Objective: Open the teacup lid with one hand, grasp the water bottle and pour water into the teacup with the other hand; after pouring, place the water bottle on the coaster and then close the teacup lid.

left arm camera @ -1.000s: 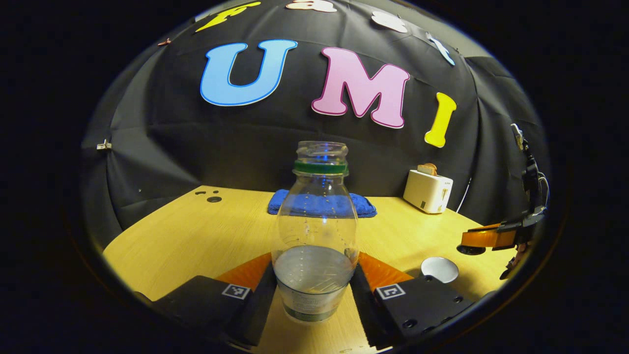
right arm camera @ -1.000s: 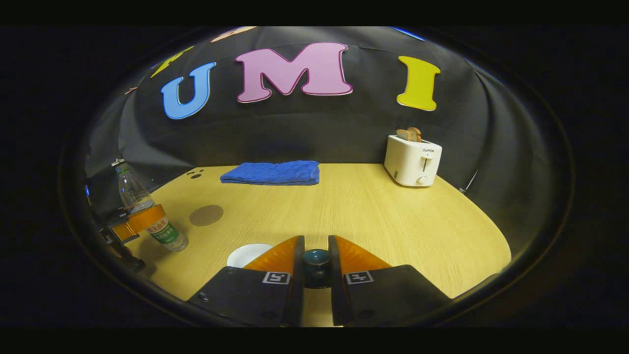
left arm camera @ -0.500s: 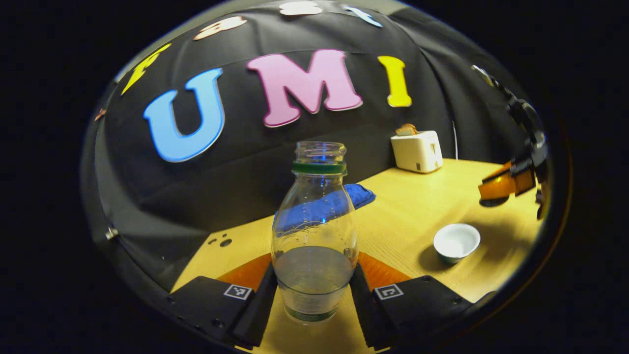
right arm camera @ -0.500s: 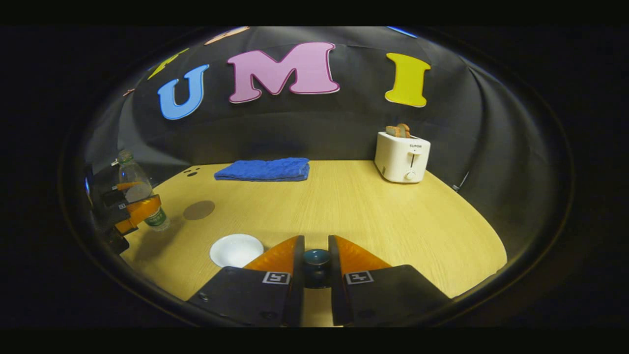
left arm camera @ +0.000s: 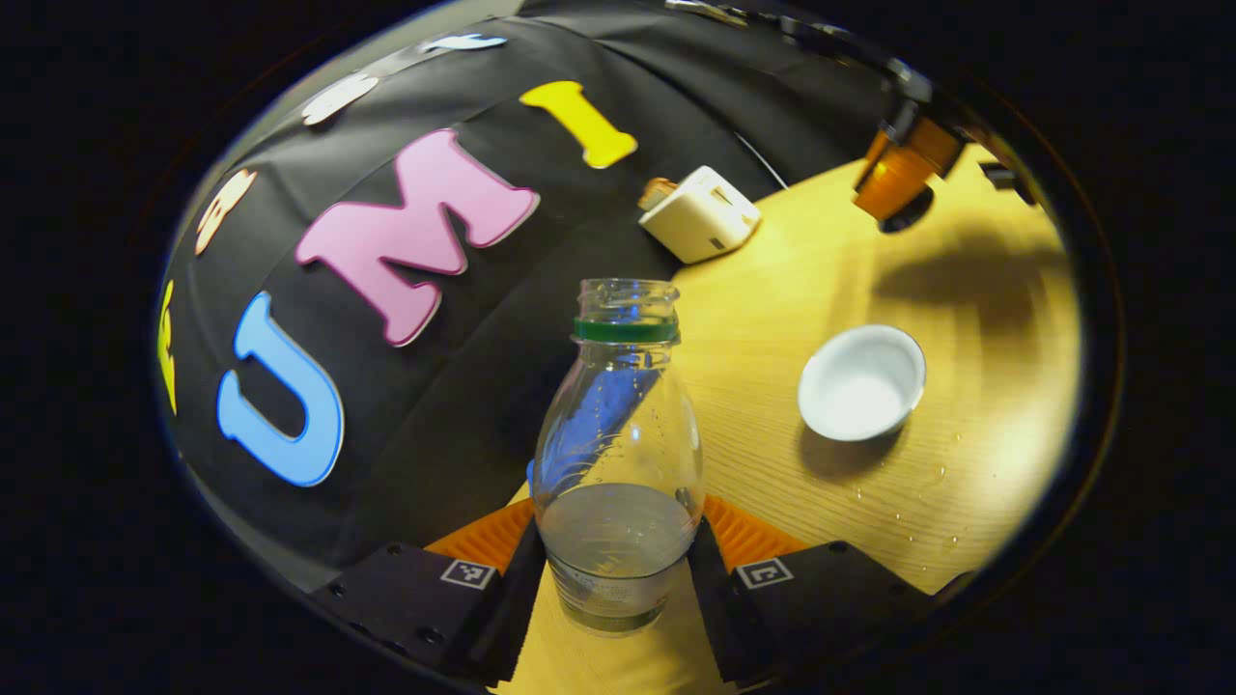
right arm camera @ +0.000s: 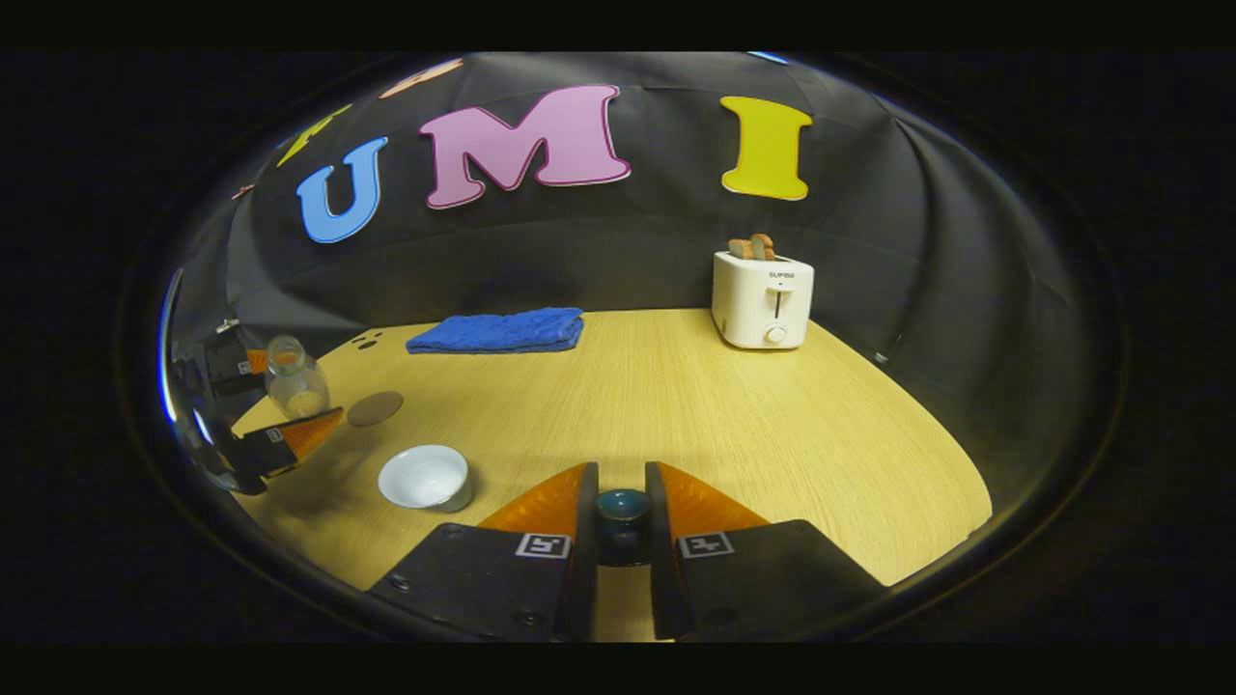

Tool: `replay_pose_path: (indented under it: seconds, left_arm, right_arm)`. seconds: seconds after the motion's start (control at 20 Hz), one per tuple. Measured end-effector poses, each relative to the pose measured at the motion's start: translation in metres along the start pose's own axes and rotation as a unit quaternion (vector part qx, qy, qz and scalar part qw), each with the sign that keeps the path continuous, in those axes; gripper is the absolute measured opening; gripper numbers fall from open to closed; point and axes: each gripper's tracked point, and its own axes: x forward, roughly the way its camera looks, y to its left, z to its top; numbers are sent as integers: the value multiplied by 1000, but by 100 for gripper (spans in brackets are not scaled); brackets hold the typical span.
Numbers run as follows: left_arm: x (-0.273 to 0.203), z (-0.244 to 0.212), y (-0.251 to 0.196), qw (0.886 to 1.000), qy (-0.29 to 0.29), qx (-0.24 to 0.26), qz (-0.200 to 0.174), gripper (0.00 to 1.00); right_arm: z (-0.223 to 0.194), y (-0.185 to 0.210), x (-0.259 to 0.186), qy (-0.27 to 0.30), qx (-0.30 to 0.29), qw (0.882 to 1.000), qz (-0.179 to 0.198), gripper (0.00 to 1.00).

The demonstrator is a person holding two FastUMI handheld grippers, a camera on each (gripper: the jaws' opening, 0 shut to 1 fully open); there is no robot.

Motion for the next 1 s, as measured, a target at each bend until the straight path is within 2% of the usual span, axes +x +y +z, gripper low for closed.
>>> replay_pose_path:
  seconds: [0.05, 0.15, 0.5, 0.75, 0.8, 0.85, 1.0]
  left_arm:
    - [2, 1, -5, 1000, 2, 22, -3, 75]
    - [8, 3, -12, 998, 5, 58, -9, 75]
    - [27, -1, -16, 989, 14, 149, -22, 75]
    - [31, -1, -18, 969, 3, 245, -40, 75]
    - [32, -1, -20, 965, 2, 257, -44, 75]
    - [33, -3, -21, 963, 1, 264, -49, 75]
    - [36, -2, -21, 957, 2, 284, -55, 75]
  right_arm:
    - [0, -3, 0, -2, 1, 1000, 0, 21]
    - [1, -9, 0, -4, 2, 1000, -2, 22]
    - [-5, -23, 1, -1, 6, 1000, -5, 21]
    - [-9, -30, 0, 2, 9, 1000, -7, 21]
    - [-9, -31, 0, 2, 8, 1000, -7, 21]
    - [-10, -32, 0, 3, 8, 1000, -7, 26]
    - [-12, -33, 0, 5, 10, 1000, -6, 21]
